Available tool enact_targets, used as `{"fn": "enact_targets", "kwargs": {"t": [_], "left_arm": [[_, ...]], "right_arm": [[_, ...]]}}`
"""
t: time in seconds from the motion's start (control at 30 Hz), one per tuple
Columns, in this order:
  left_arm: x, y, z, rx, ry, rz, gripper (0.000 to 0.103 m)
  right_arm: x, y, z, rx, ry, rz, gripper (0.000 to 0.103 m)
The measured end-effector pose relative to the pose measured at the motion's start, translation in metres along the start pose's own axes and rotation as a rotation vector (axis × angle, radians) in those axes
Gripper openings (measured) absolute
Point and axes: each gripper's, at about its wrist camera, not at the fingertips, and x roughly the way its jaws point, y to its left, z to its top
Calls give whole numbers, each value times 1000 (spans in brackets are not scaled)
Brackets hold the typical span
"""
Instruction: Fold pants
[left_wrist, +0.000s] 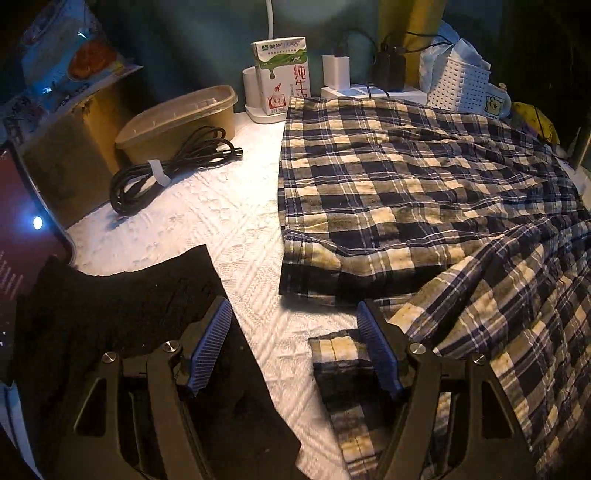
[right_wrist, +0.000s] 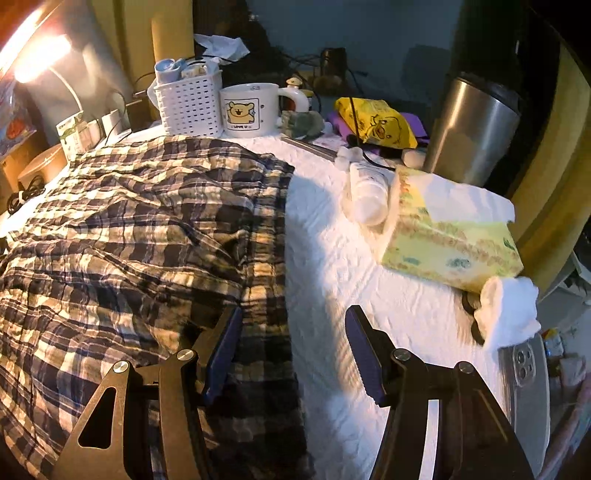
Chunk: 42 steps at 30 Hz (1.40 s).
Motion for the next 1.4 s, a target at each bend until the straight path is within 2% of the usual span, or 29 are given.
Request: {"fn": "enact_targets", "kwargs": {"t": [0.17,0.27,0.37,0.4,0.57,0.7,1.03,1.13,1.27,1.33,1.4], "left_arm": [[-20,1,-1,-26,-56,-51,71],[-42,-5,-5,-7,-122,-85,71],[-65,-15,-12,22,-184,-120,71],[-71,-17,-15,24,-198,-135,71],[-98,-25,-37,18,-244,-208,71],[-109,-35,-62,48,-256,-251,71],[-144,-61,-120,125,-276,-376,71],[-154,-74,-136,161,-282,-448,71],[-157,-88,-153,207,-275,-524,71],[-149,-92,-158,208,-236,-556,71],[-139,-93,-163,211,-202,-547,71]], "right_arm": [[-13,4,-6,-26,-34,-4,60],[-24,10,-9,-55,-68,-12,63],[-36,13,-13,-73,-105,-20,89],[-41,14,-14,-76,-119,-26,93],[-60,17,-26,-64,-134,-39,93],[-77,24,-39,-60,-150,-103,93],[-108,34,-75,-34,-165,-66,93],[-115,36,-82,-27,-174,-61,92],[-126,43,-91,-33,-190,-46,92],[-131,46,-94,-37,-197,-37,92],[-137,48,-98,-41,-205,-32,92]]}}
